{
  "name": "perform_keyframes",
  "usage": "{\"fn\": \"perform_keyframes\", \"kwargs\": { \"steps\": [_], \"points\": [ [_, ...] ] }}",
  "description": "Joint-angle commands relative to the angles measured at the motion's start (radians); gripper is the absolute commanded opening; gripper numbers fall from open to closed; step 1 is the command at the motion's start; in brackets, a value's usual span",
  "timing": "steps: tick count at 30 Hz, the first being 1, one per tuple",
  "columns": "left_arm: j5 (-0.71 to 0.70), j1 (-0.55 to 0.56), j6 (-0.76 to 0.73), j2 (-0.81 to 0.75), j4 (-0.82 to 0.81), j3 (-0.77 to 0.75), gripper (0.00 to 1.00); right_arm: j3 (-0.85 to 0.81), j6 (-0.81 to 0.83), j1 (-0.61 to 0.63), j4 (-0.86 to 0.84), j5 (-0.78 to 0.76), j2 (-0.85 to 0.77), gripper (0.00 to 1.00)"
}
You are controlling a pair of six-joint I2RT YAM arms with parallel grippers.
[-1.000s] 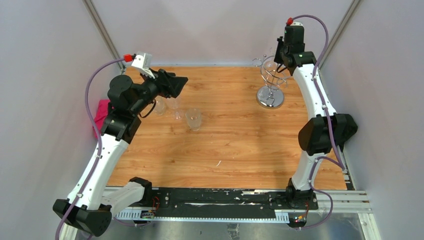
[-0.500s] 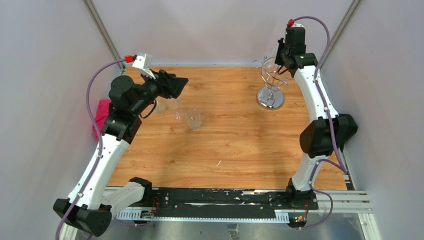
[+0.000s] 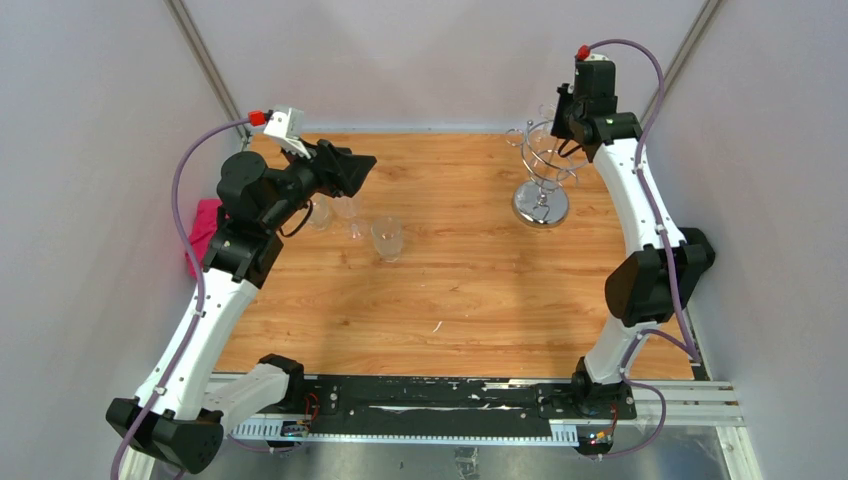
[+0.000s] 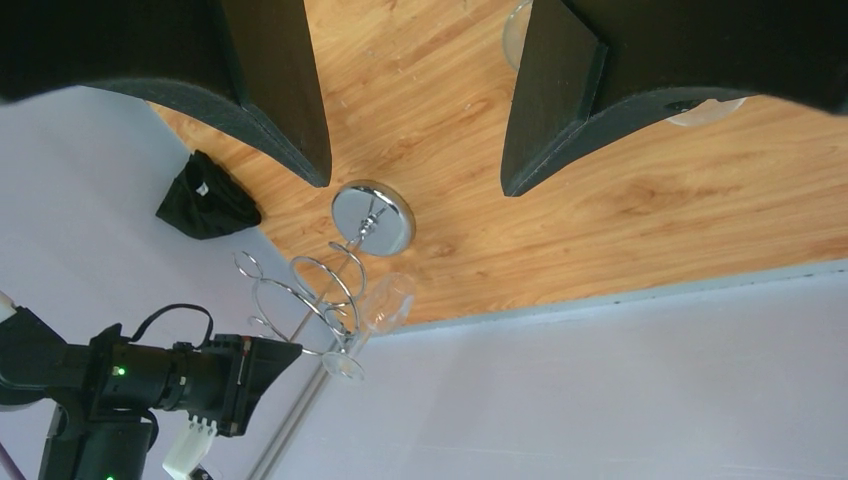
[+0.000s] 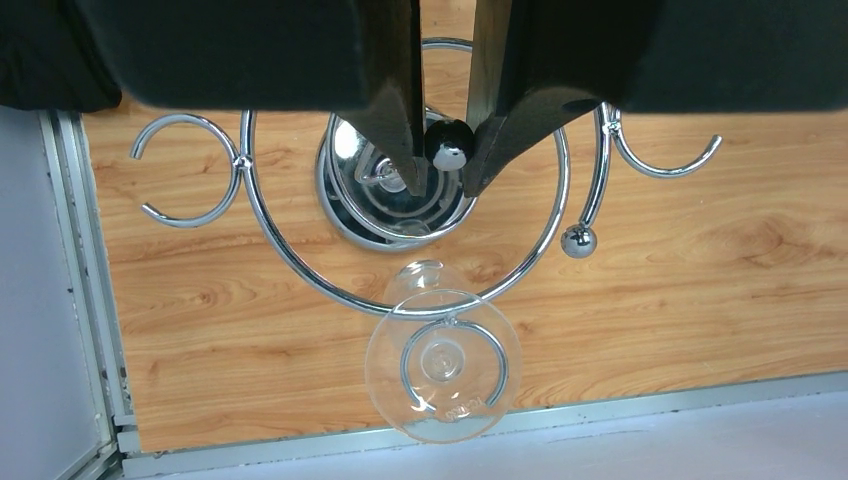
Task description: Take the wine glass off the wine glass rack
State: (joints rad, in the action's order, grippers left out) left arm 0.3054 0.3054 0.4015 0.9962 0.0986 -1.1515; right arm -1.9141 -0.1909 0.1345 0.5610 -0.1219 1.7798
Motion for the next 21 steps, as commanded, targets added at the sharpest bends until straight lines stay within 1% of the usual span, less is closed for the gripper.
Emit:
{"fn": "perform_keyframes", "kwargs": {
  "steps": [1,13,14,21],
  "points": [
    [-0.005,0.008,0.005,-0.017,-0.023,0.007,0.68,0.037,-0.019,-0.010,-0.077,0.034,-0.125,0.00],
    [0.015,0.008,0.024,-0.004,-0.037,0.012,0.68,0.179,-0.021,-0.005,-0.105,0.105,-0.264,0.00],
    [0.017,0.008,0.026,-0.002,-0.039,0.013,0.68,0.190,-0.019,-0.003,-0.105,0.140,-0.273,0.00],
    [0.033,0.008,0.041,0.019,-0.058,0.016,0.68,0.287,-0.003,0.031,-0.111,0.200,-0.374,0.00]
  ]
}}
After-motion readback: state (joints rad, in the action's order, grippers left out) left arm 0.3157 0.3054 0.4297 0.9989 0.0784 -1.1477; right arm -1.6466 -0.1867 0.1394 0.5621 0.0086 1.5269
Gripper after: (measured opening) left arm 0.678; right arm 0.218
